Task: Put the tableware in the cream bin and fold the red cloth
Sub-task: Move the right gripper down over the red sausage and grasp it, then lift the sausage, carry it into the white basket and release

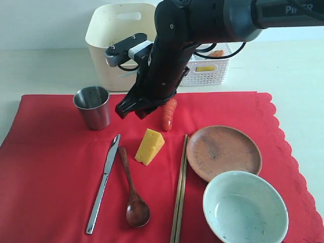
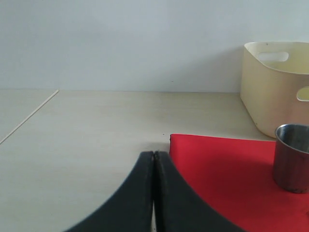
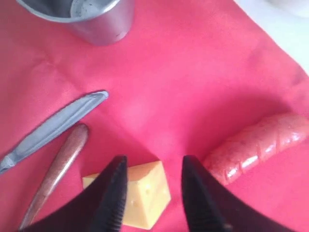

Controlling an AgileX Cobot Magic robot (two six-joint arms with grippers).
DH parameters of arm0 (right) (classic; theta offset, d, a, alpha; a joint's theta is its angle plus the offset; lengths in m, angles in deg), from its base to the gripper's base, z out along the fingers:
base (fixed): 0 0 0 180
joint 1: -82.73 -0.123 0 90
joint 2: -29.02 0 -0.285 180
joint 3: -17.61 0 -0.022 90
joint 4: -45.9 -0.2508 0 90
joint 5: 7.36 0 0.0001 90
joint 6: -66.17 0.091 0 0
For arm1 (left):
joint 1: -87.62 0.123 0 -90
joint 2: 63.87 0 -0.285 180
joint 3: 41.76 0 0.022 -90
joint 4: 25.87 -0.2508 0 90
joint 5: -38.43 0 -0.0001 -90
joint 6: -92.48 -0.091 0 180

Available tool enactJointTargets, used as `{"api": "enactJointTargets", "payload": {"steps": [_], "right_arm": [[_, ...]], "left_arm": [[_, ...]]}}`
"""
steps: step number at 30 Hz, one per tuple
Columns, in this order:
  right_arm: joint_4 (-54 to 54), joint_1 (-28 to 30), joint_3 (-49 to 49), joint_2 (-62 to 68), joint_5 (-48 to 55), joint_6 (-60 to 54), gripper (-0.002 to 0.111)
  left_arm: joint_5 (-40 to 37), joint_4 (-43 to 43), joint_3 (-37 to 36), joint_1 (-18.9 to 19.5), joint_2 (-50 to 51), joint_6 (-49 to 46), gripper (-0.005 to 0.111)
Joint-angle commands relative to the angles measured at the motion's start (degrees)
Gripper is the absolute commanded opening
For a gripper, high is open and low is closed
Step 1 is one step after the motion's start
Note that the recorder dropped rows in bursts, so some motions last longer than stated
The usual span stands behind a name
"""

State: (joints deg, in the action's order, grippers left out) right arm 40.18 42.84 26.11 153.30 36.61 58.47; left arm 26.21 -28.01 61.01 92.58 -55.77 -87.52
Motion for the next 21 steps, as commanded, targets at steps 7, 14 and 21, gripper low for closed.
{"api": "enactJointTargets", "payload": {"steps": [7,14,21], "right_arm": [[-0.24,-0.12,-0.17,-0.54,0.15,-3.47,0.073],[6.4,0.08,-0.17,1.43,-3.22,9.22,0.073],[30.3,0.38,-0.17,5.42,-6.24,40.29,0.073]], "left_arm": [[0.17,0.44,0.01,0.08,-0.31,0.0,0.0],[0.17,0.44,0.01,0.08,-0.31,0.0,0.0],[0.17,0.44,0.01,0.08,-0.31,0.0,0.0]]}}
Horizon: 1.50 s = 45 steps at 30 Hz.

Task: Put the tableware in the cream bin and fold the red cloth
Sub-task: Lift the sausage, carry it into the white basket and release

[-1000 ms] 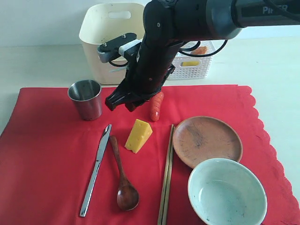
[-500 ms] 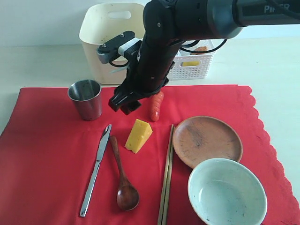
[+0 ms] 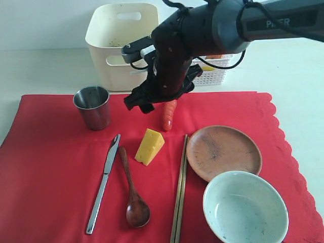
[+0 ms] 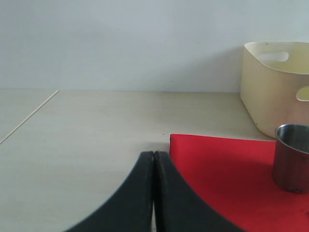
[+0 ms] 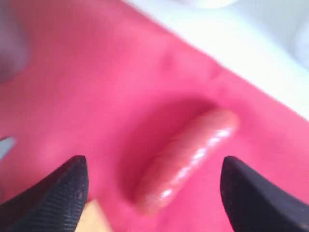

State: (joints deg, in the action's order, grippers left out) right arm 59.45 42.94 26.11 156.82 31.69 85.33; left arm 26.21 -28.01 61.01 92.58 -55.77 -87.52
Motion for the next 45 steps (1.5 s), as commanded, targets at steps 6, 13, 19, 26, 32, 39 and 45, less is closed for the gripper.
{"api": "enactJointTargets", "payload": {"steps": [6,13,19,26,32,39,45], "right_arm": [[12.84,0.45,-0.17,6.1,-3.3,15.5,0.073],[12.81,1.61,-0.17,8.26,-4.73,18.36,0.038],[11.58,1.61,-0.17,7.19,-4.54,18.36,0.0],[10.35,1.61,-0.17,0.21,-1.28,12.18,0.0],[10.59,1.61,-0.17,-3.23,-1.38,7.56,0.0],[12.31,2.52,-0.17,-4.35,-1.51,6.34,0.0],[12.3,5.38,-0.17,-4.35,-2.65,6.34,0.0]], "left_arm": [[0.17,0.44,0.01,0.08,-0.31,0.0,0.0],[0.17,0.44,0.01,0.08,-0.31,0.0,0.0],[0.17,0.44,0.01,0.08,-0.31,0.0,0.0],[0.17,0.44,0.01,0.08,-0.31,0.0,0.0],[0.17,0.44,0.01,0.08,-0.31,0.0,0.0],[0.17,0.44,0.01,0.08,-0.31,0.0,0.0],[0.17,0.44,0.01,0.08,-0.31,0.0,0.0]]}}
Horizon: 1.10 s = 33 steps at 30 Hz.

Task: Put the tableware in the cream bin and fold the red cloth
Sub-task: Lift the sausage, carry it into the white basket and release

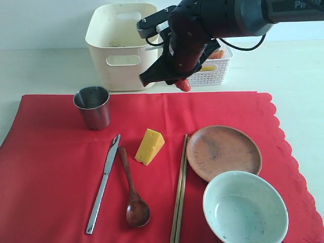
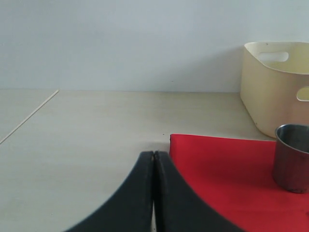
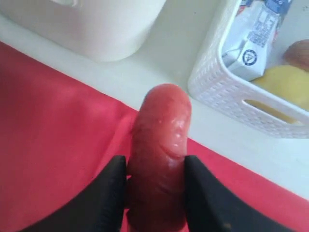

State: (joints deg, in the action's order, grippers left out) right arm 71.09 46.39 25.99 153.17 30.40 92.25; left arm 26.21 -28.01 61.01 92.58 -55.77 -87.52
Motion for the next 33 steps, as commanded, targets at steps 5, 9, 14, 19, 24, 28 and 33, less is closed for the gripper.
{"api": "enactJointTargets", "payload": {"steps": [5,9,14,19,24,28,33], "right_arm": [[0.27,4.54,-0.05,-0.71,-3.8,-1.2,0.0],[0.15,6.91,-0.05,-0.71,-6.42,-1.33,0.0],[-1.04,9.08,-0.05,-0.71,-9.57,-2.2,0.0],[-1.11,10.59,-0.05,-0.71,-12.33,-2.77,0.0],[-1.25,11.44,-0.05,-0.6,-16.2,-2.33,0.0],[-1.45,12.0,-0.05,-0.6,-19.2,-1.93,0.0],[-1.61,13.21,-0.05,-0.6,-23.67,-0.89,0.0]], "left_arm": [[0.17,0.44,0.01,0.08,-0.31,0.0,0.0],[0.17,0.44,0.01,0.08,-0.31,0.0,0.0],[0.17,0.44,0.01,0.08,-0.31,0.0,0.0],[0.17,0.44,0.01,0.08,-0.31,0.0,0.0],[0.17,0.44,0.01,0.08,-0.31,0.0,0.0],[0.17,0.44,0.01,0.08,-0.31,0.0,0.0],[0.17,0.44,0.01,0.08,-0.31,0.0,0.0]]}}
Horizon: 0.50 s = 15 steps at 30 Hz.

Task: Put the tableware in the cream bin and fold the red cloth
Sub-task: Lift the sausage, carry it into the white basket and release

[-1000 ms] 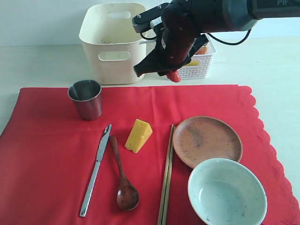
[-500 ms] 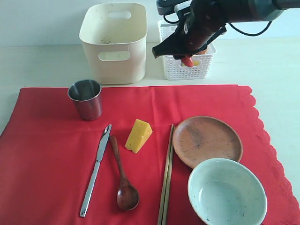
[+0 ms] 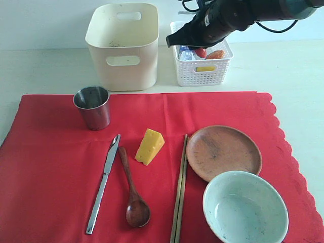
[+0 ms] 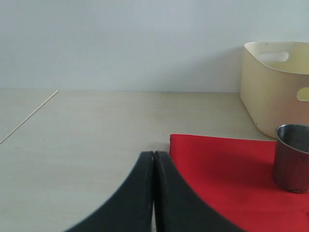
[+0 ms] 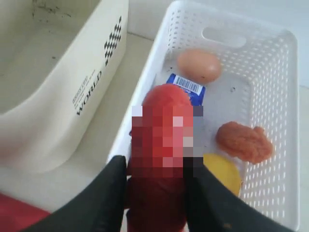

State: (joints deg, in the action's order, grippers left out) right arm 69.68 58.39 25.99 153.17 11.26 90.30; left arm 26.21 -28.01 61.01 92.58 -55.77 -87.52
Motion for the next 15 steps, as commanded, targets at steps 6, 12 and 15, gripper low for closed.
{"api": "enactJointTargets", "payload": {"steps": [6,12,15], "right_arm": [[-0.2,4.45,-0.05,0.62,-12.69,6.4,0.0],[-0.78,6.5,-0.05,4.81,-20.34,8.61,0.0],[-1.08,7.49,-0.05,7.55,-26.29,8.61,0.0]], "left_arm": [[0.17,0.44,0.01,0.08,-0.31,0.0,0.0],[0.17,0.44,0.01,0.08,-0.31,0.0,0.0],[0.17,0.44,0.01,0.08,-0.31,0.0,0.0]]}}
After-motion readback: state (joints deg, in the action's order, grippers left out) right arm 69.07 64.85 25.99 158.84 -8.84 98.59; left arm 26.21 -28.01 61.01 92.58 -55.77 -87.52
